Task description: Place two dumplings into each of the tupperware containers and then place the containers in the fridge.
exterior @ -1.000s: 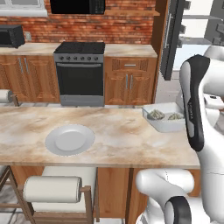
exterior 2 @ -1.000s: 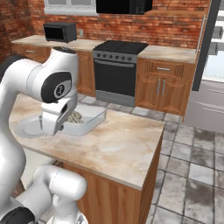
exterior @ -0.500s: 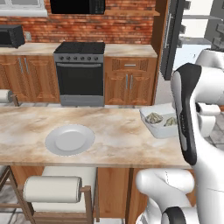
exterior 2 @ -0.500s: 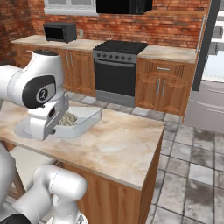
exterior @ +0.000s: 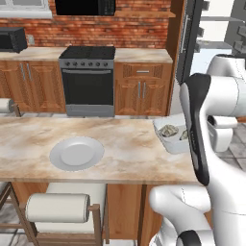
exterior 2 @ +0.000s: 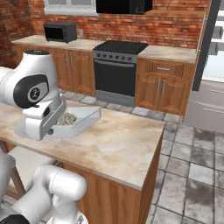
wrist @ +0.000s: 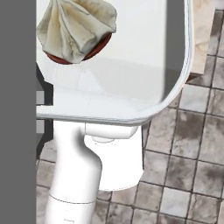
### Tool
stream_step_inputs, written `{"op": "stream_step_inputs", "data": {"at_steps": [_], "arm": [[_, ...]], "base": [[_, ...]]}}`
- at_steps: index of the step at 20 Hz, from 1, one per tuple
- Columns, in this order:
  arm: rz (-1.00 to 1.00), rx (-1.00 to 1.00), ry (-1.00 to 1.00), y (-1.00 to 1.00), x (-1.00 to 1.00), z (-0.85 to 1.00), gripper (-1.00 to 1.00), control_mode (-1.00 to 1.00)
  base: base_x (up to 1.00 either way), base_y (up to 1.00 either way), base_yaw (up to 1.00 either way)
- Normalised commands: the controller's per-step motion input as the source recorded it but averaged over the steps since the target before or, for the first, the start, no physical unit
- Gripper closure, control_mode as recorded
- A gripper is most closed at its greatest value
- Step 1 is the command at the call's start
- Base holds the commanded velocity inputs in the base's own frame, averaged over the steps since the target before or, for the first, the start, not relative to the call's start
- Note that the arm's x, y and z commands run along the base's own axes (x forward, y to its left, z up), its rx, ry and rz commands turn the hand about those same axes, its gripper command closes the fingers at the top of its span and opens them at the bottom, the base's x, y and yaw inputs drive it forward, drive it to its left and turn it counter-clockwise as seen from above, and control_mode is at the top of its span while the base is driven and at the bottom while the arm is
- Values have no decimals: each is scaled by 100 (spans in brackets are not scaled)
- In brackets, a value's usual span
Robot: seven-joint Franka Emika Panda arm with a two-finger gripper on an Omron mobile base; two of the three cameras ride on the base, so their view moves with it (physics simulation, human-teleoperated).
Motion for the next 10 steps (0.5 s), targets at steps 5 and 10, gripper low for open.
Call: {"op": "stream_step_inputs", "data": {"at_steps": [5, 10], "arm": [[0, -4, 0, 5, 0, 0, 100, -100], [0, 0, 0, 0, 0, 0, 100, 100]], "base": [[0, 0, 0], [-24, -4, -2]]}}
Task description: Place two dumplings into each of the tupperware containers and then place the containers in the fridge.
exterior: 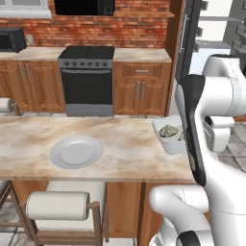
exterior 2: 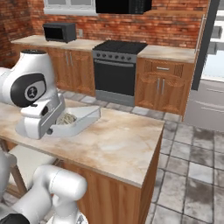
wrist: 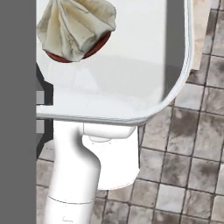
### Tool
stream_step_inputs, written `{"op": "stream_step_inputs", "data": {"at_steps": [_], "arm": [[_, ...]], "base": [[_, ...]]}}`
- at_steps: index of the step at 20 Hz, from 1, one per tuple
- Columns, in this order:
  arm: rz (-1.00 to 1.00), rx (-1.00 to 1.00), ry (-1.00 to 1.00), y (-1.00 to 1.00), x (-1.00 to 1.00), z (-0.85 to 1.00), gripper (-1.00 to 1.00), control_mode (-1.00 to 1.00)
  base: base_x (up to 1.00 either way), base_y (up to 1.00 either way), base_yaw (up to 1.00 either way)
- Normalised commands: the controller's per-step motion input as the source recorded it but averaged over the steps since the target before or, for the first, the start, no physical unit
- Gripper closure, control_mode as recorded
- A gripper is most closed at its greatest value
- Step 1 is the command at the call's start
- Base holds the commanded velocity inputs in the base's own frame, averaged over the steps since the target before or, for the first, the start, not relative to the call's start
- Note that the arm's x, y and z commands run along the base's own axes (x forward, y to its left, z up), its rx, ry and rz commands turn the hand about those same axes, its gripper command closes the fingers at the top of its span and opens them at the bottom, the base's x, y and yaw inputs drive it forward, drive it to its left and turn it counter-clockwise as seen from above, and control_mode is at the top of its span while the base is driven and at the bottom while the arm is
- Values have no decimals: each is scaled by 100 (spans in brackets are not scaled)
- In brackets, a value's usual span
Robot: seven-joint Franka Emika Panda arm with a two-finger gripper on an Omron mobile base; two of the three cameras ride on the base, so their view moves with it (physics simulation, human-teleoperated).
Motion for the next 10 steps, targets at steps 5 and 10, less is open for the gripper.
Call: {"op": "stream_step_inputs", "data": {"at_steps": [5, 10], "arm": [[0, 0, 0, 0, 0, 0, 100, 100], [0, 0, 0, 0, 0, 0, 100, 100]], "base": [[-100, -68, -31], [-86, -99, -32]]}}
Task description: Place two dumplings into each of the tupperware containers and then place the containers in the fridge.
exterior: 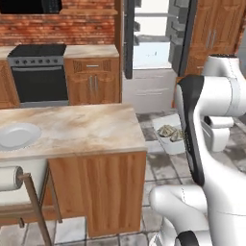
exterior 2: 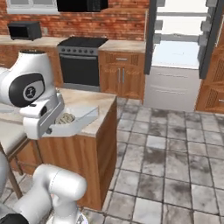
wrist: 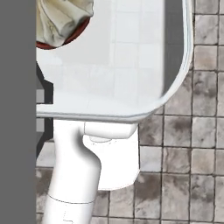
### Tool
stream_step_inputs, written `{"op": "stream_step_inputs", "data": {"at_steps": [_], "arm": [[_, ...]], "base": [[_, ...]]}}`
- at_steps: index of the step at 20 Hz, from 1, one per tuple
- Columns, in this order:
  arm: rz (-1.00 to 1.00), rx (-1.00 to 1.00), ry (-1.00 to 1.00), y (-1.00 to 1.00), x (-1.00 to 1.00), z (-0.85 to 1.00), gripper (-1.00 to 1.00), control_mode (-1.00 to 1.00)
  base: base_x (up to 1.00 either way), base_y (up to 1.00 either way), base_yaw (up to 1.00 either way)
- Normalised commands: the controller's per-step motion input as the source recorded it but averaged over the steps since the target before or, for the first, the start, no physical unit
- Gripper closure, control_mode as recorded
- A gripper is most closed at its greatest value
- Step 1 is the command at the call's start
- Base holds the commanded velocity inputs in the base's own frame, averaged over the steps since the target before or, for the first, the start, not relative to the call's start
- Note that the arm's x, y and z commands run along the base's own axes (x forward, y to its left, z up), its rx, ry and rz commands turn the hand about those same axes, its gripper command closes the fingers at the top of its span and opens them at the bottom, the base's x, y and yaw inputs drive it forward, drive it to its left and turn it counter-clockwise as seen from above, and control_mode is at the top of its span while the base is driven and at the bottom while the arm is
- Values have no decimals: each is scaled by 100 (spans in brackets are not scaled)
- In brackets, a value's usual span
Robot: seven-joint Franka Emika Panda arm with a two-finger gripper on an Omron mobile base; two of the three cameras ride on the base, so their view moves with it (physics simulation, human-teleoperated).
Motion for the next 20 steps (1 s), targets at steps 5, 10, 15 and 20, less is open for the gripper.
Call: {"op": "stream_step_inputs", "data": {"at_steps": [5, 10, 15, 20], "arm": [[0, 0, 0, 0, 0, 0, 100, 100], [0, 0, 0, 0, 0, 0, 100, 100], [0, 0, 0, 0, 0, 0, 100, 100], [0, 0, 0, 0, 0, 0, 100, 100]], "base": [[-24, -100, -13], [21, -100, 0], [45, -93, 1], [86, -45, 8]]}}
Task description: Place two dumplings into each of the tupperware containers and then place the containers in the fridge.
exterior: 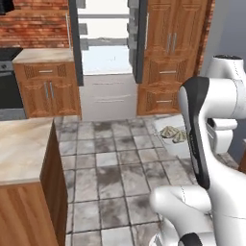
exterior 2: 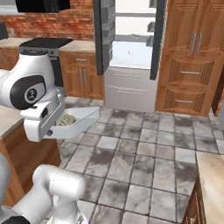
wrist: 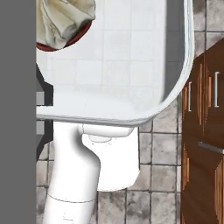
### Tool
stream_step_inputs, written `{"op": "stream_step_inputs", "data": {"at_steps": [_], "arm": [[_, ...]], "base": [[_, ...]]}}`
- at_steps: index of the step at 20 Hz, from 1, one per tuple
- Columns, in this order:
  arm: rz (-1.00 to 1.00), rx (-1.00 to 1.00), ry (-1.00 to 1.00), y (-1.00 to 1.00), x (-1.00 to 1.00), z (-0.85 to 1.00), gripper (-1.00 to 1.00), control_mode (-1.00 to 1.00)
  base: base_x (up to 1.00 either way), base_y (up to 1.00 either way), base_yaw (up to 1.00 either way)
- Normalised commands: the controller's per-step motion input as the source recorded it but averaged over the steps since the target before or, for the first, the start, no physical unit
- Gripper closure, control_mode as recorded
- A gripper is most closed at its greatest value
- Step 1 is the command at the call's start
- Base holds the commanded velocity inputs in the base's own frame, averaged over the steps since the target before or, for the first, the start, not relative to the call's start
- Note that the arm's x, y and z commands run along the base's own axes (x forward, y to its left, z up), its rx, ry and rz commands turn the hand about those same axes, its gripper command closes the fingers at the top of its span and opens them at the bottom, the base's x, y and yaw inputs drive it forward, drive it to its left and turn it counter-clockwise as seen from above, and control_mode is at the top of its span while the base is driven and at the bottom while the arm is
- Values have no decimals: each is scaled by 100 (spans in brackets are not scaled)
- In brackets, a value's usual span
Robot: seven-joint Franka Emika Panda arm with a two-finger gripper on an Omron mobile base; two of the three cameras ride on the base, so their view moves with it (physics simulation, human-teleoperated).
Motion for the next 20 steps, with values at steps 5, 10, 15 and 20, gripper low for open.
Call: {"op": "stream_step_inputs", "data": {"at_steps": [5, 10, 15, 20], "arm": [[0, 0, 0, 0, 0, 0, 100, 100], [0, 0, 0, 0, 0, 0, 100, 100], [0, 0, 0, 0, 0, 0, 100, 100], [0, 0, 0, 0, 0, 0, 100, 100]], "base": [[100, -6, 8], [100, 0, 3], [100, 0, 0], [100, 0, 0]]}}
